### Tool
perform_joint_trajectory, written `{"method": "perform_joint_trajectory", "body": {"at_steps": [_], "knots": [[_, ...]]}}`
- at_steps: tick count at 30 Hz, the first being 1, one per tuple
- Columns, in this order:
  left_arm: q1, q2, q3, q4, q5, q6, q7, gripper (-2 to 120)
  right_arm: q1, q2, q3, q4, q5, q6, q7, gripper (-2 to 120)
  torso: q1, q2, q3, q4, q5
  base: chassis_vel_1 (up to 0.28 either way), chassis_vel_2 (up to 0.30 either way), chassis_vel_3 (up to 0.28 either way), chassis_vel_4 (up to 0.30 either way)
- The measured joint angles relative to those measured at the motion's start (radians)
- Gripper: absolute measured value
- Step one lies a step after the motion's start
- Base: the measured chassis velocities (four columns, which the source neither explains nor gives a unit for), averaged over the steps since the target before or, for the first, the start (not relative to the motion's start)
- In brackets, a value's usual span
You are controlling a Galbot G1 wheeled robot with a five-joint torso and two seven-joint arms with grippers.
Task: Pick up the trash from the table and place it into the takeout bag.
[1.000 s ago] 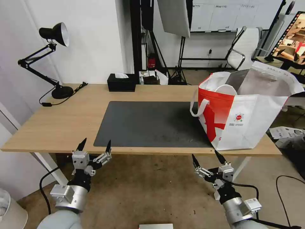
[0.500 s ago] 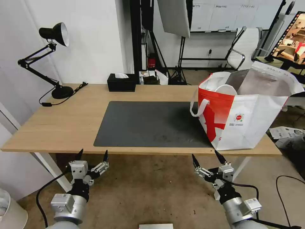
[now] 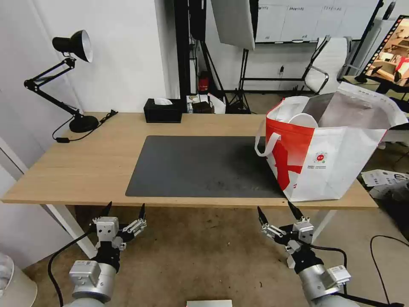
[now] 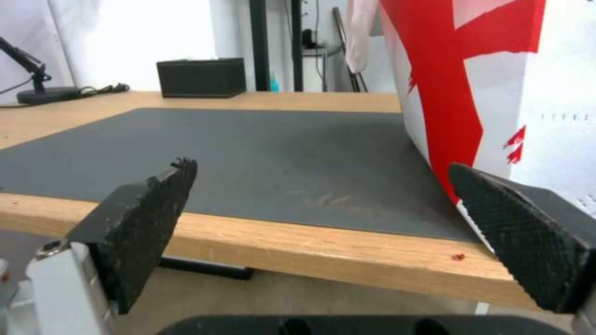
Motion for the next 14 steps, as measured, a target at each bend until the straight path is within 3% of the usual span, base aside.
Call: {"method": "perform_joint_trajectory", "body": {"at_steps": [14], "knots": [[-0.001, 0.001, 0.001, 0.000, -0.001, 0.000, 0.000, 100, 0.000, 0.000, 0.000, 0.000, 0.000, 0.000, 0.000, 100, 0.000, 0.000, 0.000, 0.0000, 0.0000, 0.000, 0.000, 0.000, 0.000]]}}
